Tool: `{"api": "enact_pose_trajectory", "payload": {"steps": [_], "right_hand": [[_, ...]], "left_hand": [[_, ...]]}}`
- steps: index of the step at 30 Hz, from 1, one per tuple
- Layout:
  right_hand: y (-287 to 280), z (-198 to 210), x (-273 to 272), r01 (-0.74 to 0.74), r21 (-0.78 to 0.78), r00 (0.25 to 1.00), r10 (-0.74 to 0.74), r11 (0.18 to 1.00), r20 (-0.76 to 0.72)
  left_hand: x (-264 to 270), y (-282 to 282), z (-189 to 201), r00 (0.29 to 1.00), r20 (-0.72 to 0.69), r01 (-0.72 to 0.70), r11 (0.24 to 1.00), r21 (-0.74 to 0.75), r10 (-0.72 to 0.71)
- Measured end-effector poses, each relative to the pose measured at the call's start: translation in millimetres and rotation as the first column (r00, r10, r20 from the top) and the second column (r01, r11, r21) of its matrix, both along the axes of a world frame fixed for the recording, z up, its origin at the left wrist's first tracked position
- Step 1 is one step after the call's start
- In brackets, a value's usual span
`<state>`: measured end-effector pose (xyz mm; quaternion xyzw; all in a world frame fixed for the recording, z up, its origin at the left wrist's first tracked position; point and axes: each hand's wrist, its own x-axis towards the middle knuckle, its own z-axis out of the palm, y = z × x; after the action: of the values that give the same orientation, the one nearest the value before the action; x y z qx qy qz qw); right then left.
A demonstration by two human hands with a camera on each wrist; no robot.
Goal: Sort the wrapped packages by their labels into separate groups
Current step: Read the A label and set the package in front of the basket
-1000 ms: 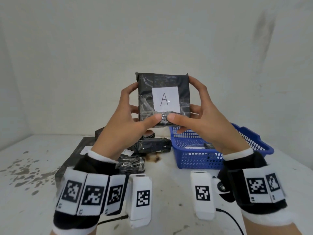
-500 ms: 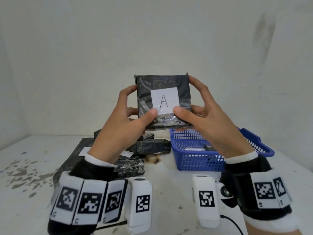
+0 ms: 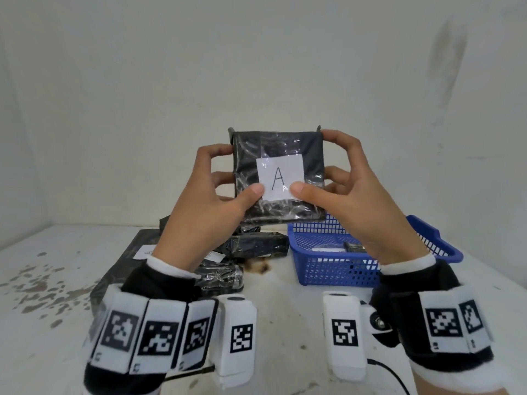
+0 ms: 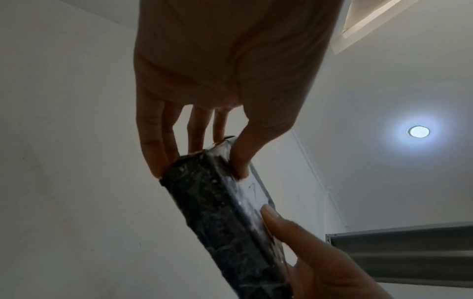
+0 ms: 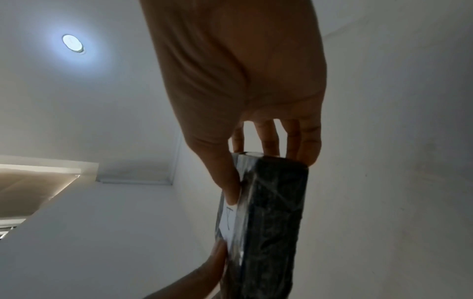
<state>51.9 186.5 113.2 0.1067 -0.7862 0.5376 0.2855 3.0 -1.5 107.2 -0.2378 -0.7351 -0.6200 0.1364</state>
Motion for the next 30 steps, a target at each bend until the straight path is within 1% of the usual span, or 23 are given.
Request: {"api": "enact_pose_trajectory", "payload": {"steps": [4, 11, 16, 22, 30], "right_hand": [[-2.7, -1.8, -1.4, 0.039, 0.029, 0.999, -0.039, 0.999, 0.007], [-7.9, -2.5, -1.3, 0.07, -0.015, 0.997, -0.07, 0.997, -0.007], [-8.9, -1.4, -0.8, 0.058, -0.05, 0.998, -0.058, 0.997, -0.011], [-9.5, 2.2, 4.0, 0.025, -0.082, 1.0, -0.025, 0.996, -0.003], [-6.7, 2.8, 3.8, 0.019, -0.094, 1.0, -0.02, 0.995, -0.003]], "left_hand": [[1.3, 3.1, -1.7, 0.998, -0.033, -0.051, 0.999, -0.017, 0.05], [5.8, 7.3, -1.9, 0.992, -0.084, -0.102, 0.993, -0.065, 0.096], [6.1, 7.1, -1.4, 0.99, -0.089, -0.114, 0.993, -0.01, 0.112], [2.9, 4.3, -0.9, 0.994, -0.044, -0.098, 0.993, 0.059, 0.101], [2.0, 5.7, -1.5, 0.992, -0.048, -0.11, 0.992, 0.061, 0.113]]}}
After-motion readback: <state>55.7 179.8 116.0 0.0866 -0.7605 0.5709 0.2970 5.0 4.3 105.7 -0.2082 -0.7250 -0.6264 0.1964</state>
